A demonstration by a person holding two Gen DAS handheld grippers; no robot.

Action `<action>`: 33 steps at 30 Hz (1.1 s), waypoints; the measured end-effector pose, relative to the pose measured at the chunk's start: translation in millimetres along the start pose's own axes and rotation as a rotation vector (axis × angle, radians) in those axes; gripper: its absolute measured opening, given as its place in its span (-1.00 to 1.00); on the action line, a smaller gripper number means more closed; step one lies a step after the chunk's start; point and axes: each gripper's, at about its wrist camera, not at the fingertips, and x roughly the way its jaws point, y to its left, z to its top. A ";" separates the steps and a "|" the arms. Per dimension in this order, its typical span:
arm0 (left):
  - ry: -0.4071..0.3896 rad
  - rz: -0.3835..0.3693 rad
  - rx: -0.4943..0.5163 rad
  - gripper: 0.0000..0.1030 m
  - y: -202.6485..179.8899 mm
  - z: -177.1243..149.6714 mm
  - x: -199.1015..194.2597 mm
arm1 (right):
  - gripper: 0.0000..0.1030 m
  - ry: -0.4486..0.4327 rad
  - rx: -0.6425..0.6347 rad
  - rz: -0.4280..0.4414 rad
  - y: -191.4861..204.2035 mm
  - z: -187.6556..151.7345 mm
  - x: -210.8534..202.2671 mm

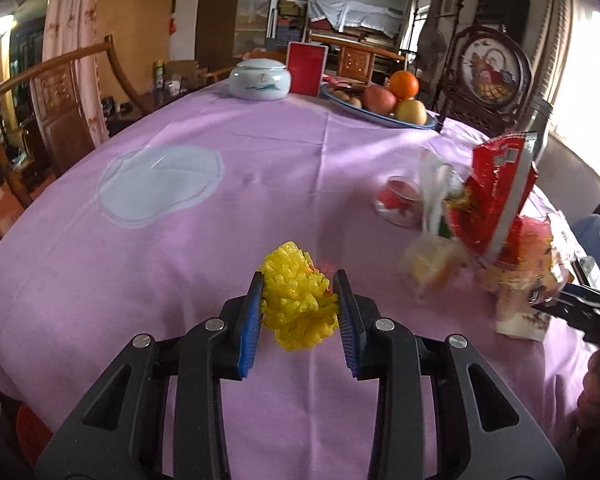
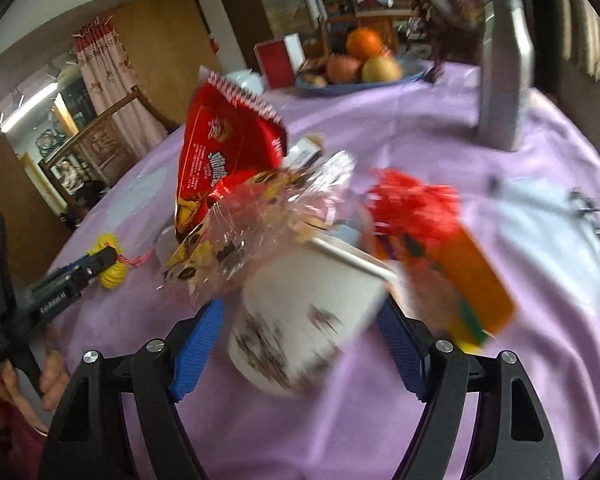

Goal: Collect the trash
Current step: 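Grasp the yellow plastic flower with the left tool while the right tool grasps the white paper cup, then carry both items to the red wastebasket and release them inside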

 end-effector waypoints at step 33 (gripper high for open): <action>-0.068 0.115 -0.227 -0.32 96.4 18.0 -58.7 | 0.14 -0.327 -0.234 0.102 29.0 48.6 -45.5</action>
